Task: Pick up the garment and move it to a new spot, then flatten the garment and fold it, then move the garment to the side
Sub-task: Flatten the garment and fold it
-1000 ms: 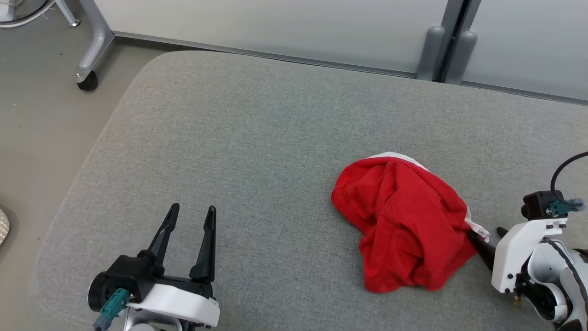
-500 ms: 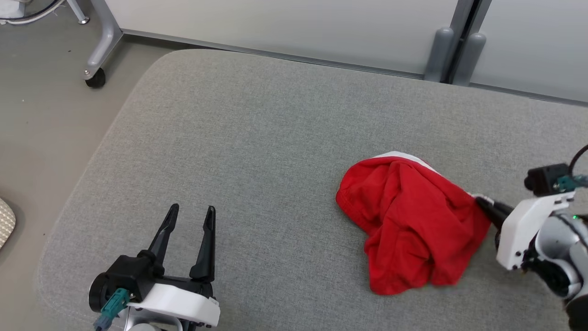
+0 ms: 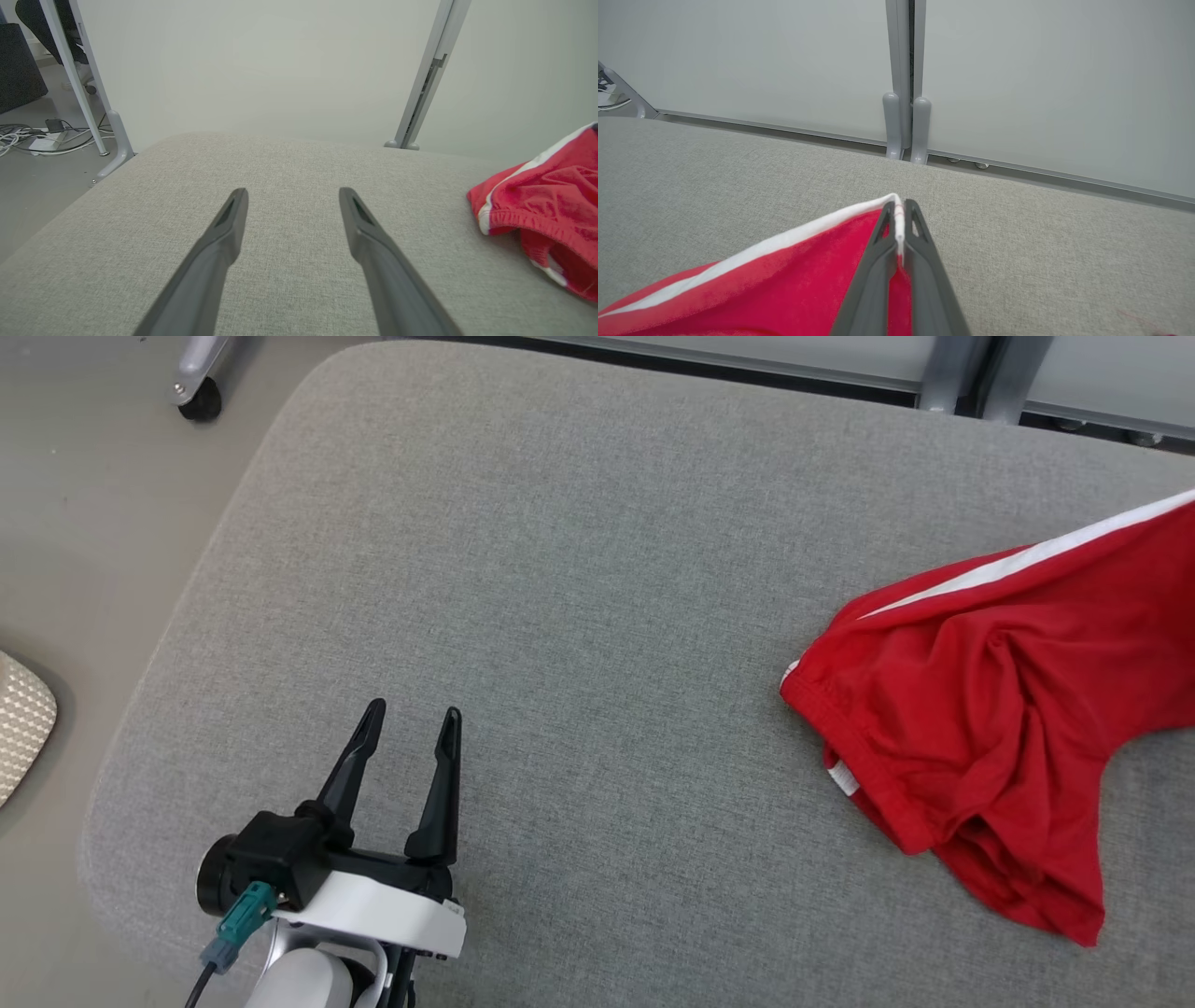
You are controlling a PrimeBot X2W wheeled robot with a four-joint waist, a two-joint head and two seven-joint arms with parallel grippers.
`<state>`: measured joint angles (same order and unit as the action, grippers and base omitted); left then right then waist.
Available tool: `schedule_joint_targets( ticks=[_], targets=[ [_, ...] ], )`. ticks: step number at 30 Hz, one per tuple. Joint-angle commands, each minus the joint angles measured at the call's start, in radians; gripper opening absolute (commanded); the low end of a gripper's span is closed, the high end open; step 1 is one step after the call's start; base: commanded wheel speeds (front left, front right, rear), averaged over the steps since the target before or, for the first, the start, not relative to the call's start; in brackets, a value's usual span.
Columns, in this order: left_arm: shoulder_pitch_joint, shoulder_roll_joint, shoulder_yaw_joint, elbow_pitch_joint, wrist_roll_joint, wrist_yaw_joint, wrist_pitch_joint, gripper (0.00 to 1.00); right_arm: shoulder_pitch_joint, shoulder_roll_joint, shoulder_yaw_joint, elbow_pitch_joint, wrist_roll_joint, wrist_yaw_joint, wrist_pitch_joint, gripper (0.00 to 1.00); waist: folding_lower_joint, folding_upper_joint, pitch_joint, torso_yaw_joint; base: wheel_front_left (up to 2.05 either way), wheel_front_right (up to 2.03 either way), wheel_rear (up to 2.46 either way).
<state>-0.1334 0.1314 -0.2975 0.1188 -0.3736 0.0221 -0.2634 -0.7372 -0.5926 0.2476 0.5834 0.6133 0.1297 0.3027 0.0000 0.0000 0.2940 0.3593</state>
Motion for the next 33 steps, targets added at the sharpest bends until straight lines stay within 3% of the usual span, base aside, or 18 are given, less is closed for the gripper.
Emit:
schedule_joint_targets(
  ticks=[1,2,3,4,5,13,19,27,33],
  targets=[
    [-0.024,-0.003,0.006,0.004,0.006,-0.007,-0.001,1.00,-0.044,-0.010,0.000,0.042,-0.021,0.002,-0.021,0.00,0.0000,0.0000,0.026,0.015,0.00,0.00,0.00],
    [-0.028,-0.004,0.006,0.007,0.009,-0.008,-0.001,1.00,-0.065,-0.017,0.000,0.070,-0.040,0.002,-0.035,0.00,0.0000,0.0000,0.029,0.015,0.00,0.00,0.00],
    [-0.032,-0.006,0.005,0.010,0.013,-0.011,-0.001,1.00,-0.086,-0.016,0.001,0.093,-0.057,0.002,-0.058,0.13,0.0000,0.0000,0.031,0.015,0.00,0.00,0.00],
    [-0.036,-0.008,0.004,0.012,0.016,-0.013,-0.001,1.00,-0.102,-0.007,0.005,0.113,-0.069,0.001,-0.084,0.44,0.0000,0.0000,0.031,0.014,0.00,0.00,0.00],
    [-0.039,-0.008,0.005,0.016,0.016,-0.013,-0.001,1.00,-0.111,0.005,0.010,0.136,-0.079,0.001,-0.110,1.00,0.0000,0.0000,0.027,0.011,0.00,0.00,0.00],
    [-0.024,-0.008,0.003,0.051,0.022,-0.030,-0.001,1.00,-0.065,0.092,0.072,0.211,-0.043,0.001,-0.262,1.00,0.0000,0.0000,-0.059,-0.046,0.00,0.00,0.00],
    [0.000,0.001,-0.013,0.067,0.001,-0.044,0.029,1.00,0.066,0.162,0.137,0.140,0.040,0.001,-0.404,1.00,0.0000,0.0000,-0.165,-0.145,0.00,0.00,0.00],
    [0.022,-0.024,-0.087,0.048,-0.122,-0.114,0.215,1.00,0.210,0.198,0.185,0.010,0.080,0.001,-0.528,1.00,0.0000,0.0000,-0.230,-0.261,0.00,0.00,0.00],
    [0.003,-0.030,-0.204,0.058,-0.213,-0.145,0.376,1.00,0.299,0.223,0.159,-0.062,0.059,0.001,-0.556,1.00,0.0000,0.0000,-0.230,-0.334,0.00,0.00,0.00]
  ],
)
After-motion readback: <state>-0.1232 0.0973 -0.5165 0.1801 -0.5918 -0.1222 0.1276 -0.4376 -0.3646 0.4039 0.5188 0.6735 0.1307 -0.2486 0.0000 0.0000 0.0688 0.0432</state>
